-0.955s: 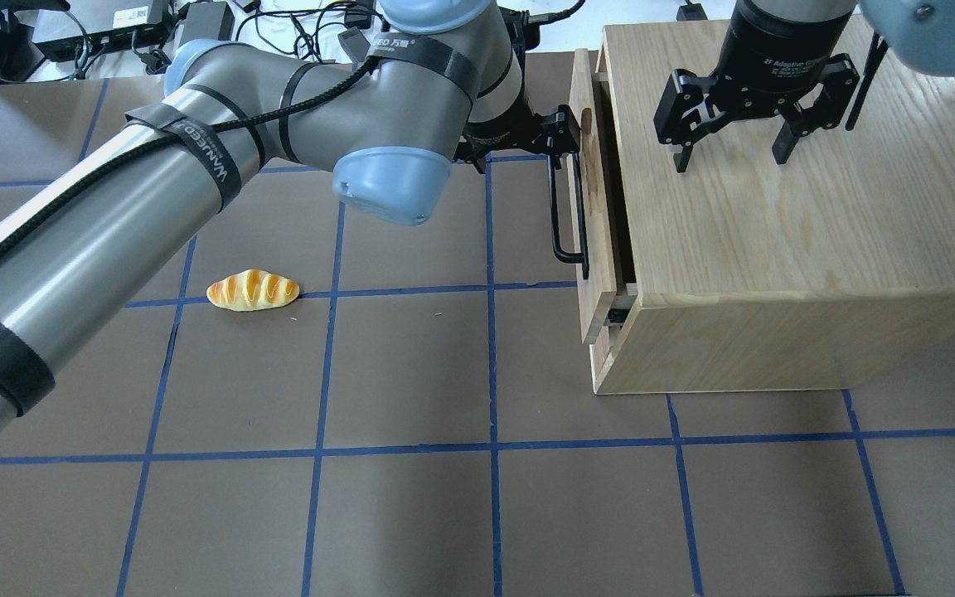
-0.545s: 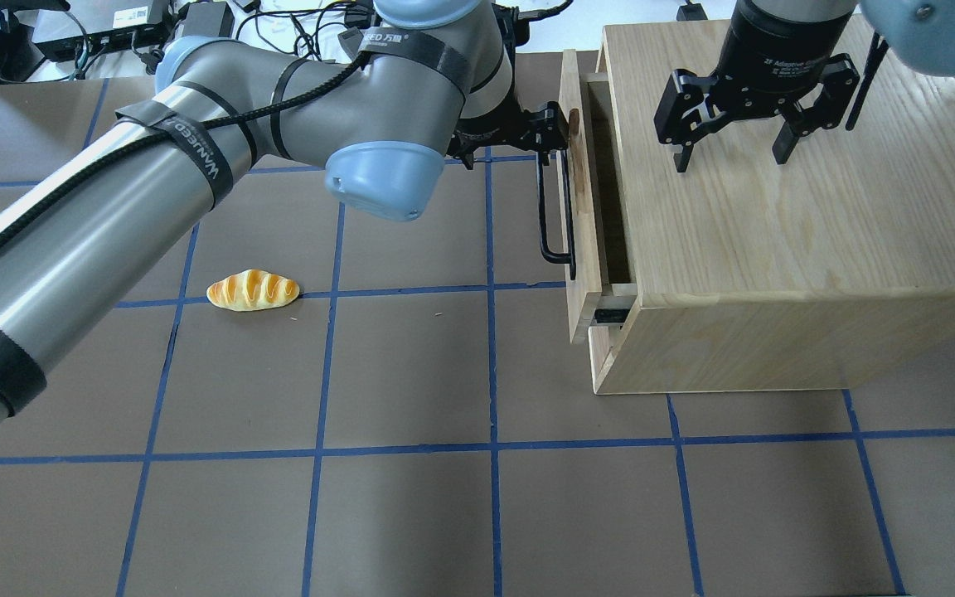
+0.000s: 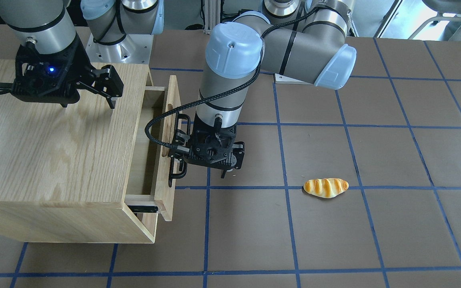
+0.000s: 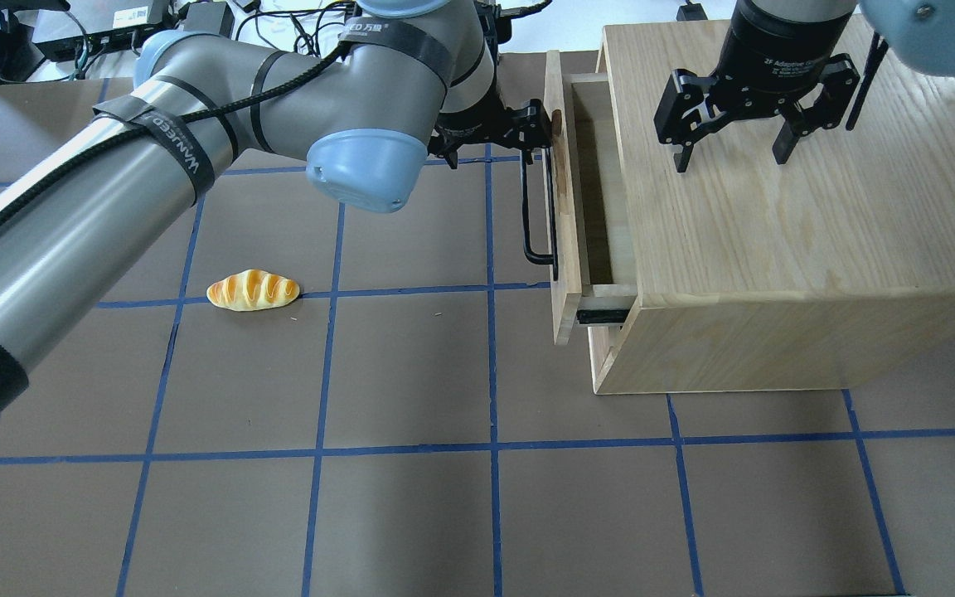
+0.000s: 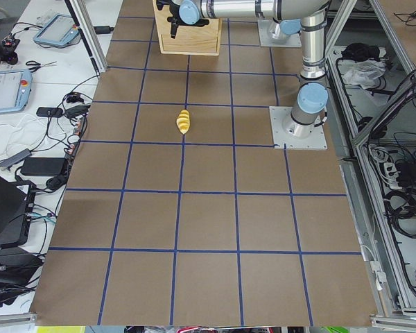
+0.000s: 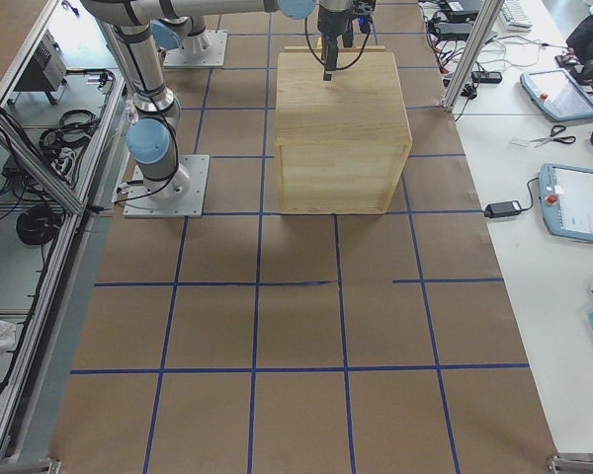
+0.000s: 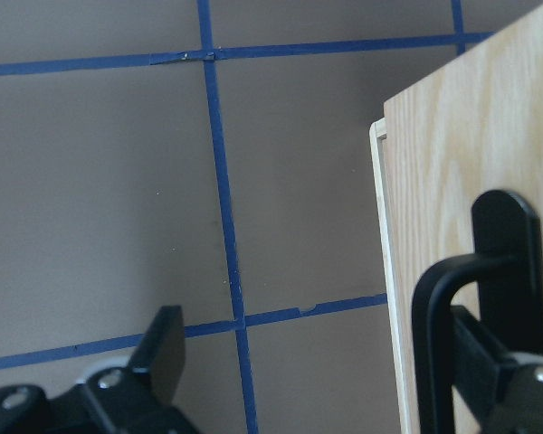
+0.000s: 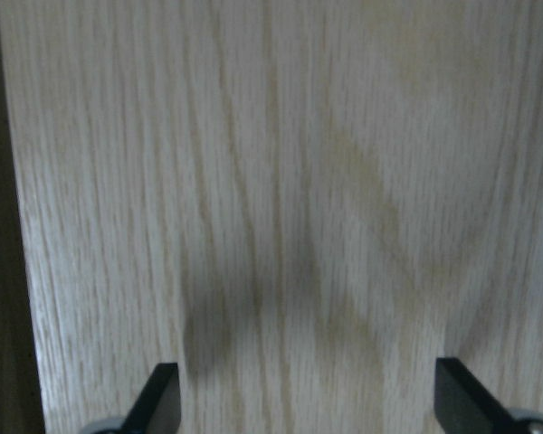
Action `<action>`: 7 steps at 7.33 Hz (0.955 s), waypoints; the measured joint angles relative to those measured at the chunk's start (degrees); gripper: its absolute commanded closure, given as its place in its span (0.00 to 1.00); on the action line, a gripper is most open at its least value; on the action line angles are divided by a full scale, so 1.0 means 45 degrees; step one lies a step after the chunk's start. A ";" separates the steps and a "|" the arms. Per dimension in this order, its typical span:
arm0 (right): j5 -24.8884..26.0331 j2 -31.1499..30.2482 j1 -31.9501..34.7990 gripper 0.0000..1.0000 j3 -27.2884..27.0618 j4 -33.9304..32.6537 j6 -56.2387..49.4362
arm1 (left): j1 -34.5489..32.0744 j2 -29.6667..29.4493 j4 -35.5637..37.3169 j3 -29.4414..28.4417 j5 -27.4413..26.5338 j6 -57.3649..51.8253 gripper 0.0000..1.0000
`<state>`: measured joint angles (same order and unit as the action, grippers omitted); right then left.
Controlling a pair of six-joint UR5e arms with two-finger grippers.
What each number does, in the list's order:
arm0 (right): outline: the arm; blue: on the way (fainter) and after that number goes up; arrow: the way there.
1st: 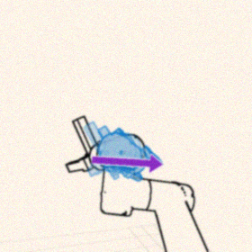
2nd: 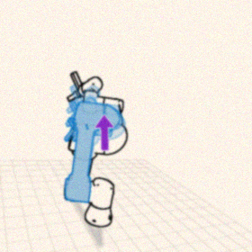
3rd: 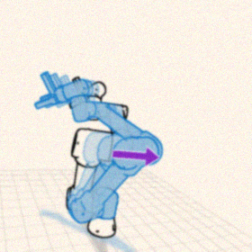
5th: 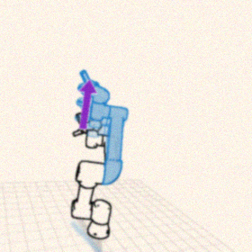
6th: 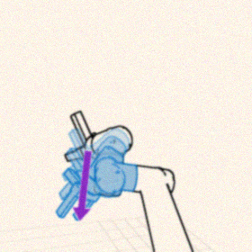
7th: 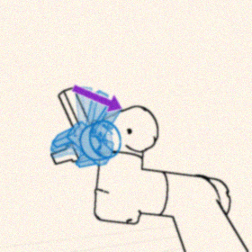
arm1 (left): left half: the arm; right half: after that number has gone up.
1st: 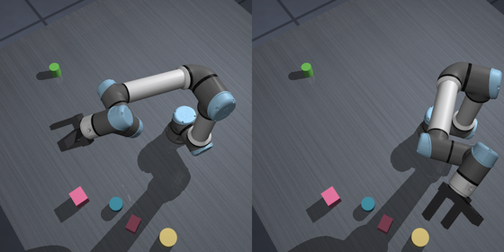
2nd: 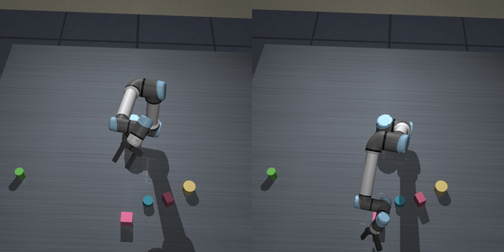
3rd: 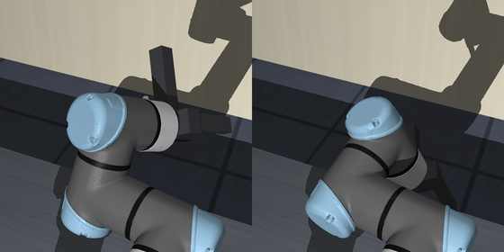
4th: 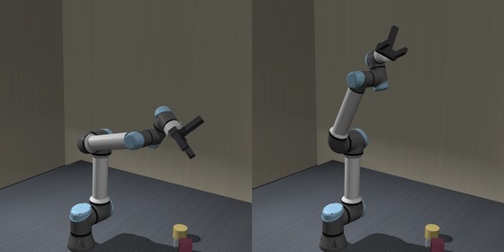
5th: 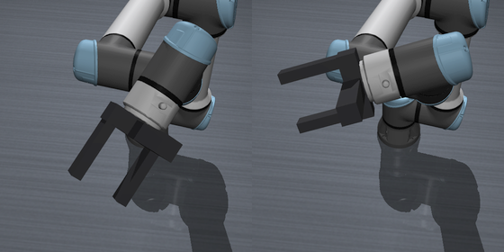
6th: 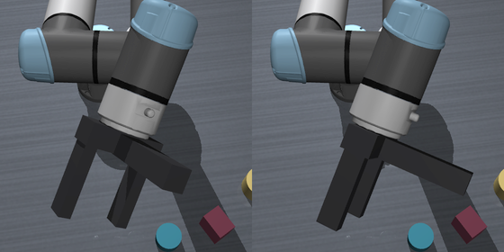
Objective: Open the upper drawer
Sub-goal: 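Pull the drawer handle with the left gripper away from the cabinet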
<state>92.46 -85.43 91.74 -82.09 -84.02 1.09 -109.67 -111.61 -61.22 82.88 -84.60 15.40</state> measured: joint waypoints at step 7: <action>0.0000 0.0000 0.0003 0.00 -0.0001 0.0000 0.0002 | 0.0501 0.0337 -0.1251 -0.0012 -0.0124 -0.0773 0.00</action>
<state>92.46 -85.43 91.76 -82.10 -84.02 1.10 -107.42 -110.10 -66.85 82.82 -85.16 11.92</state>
